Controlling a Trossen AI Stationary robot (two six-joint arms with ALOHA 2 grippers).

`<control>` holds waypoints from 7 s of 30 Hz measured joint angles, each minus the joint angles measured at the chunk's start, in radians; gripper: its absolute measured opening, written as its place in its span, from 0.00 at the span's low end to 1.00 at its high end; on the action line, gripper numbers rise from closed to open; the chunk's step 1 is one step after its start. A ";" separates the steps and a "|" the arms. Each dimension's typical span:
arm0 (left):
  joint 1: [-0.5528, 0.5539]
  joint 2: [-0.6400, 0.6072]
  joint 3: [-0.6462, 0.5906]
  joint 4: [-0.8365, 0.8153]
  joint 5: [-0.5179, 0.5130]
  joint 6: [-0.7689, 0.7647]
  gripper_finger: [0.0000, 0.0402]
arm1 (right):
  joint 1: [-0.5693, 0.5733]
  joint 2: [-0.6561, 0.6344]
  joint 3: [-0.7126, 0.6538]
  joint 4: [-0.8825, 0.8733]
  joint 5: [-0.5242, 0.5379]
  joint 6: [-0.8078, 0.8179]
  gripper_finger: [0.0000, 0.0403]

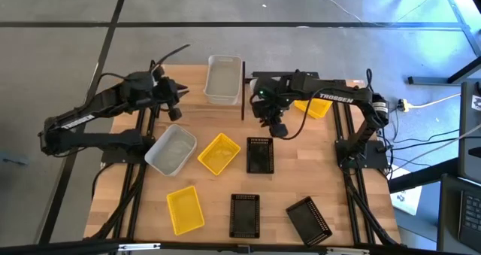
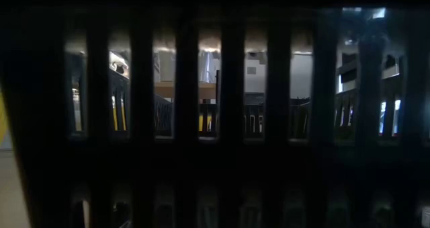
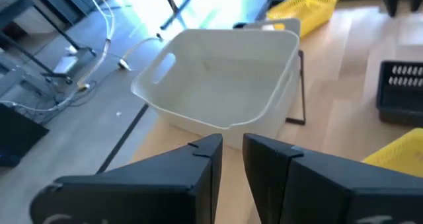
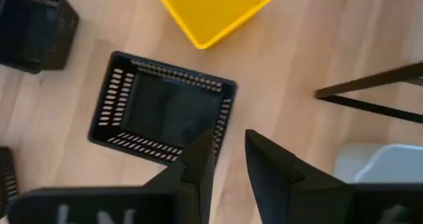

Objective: Stack baskets on shelf by color
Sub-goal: Put the top black bin on the shelf

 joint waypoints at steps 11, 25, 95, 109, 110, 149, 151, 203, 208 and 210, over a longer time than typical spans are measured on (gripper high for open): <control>-0.009 -0.065 0.000 0.002 -0.013 0.000 0.13 | 0.008 0.126 0.000 -0.024 0.001 0.107 0.21; -0.009 -0.063 0.000 0.000 -0.012 0.007 0.13 | 0.018 0.256 0.000 -0.005 0.017 0.155 0.21; -0.010 -0.060 -0.001 0.002 0.096 -0.002 0.13 | 0.100 0.362 0.663 -0.374 0.724 0.425 0.00; -0.010 -0.060 -0.001 0.017 0.078 -0.144 0.21 | 0.086 0.358 0.694 -0.333 0.921 0.420 0.00; -0.010 -0.056 -0.001 0.022 0.091 -0.157 0.21 | 0.086 0.355 0.694 -0.333 0.940 0.420 0.00; -0.072 0.409 0.000 0.894 0.098 0.218 0.21 | 0.114 0.243 0.693 0.058 1.372 0.341 0.00; -0.087 0.424 0.000 0.920 0.040 0.260 0.21 | 0.116 0.243 0.693 0.067 1.373 0.337 0.00; -0.105 0.497 -0.001 1.058 -0.224 0.376 0.12 | 0.169 0.245 0.692 0.112 1.350 0.344 0.00; -0.105 0.497 -0.001 1.056 -0.235 0.376 0.01 | 0.169 0.245 0.692 0.112 1.334 0.342 0.01; -0.107 0.497 -0.001 1.049 -0.240 0.376 0.00 | 0.166 0.245 0.692 0.112 1.306 0.346 0.02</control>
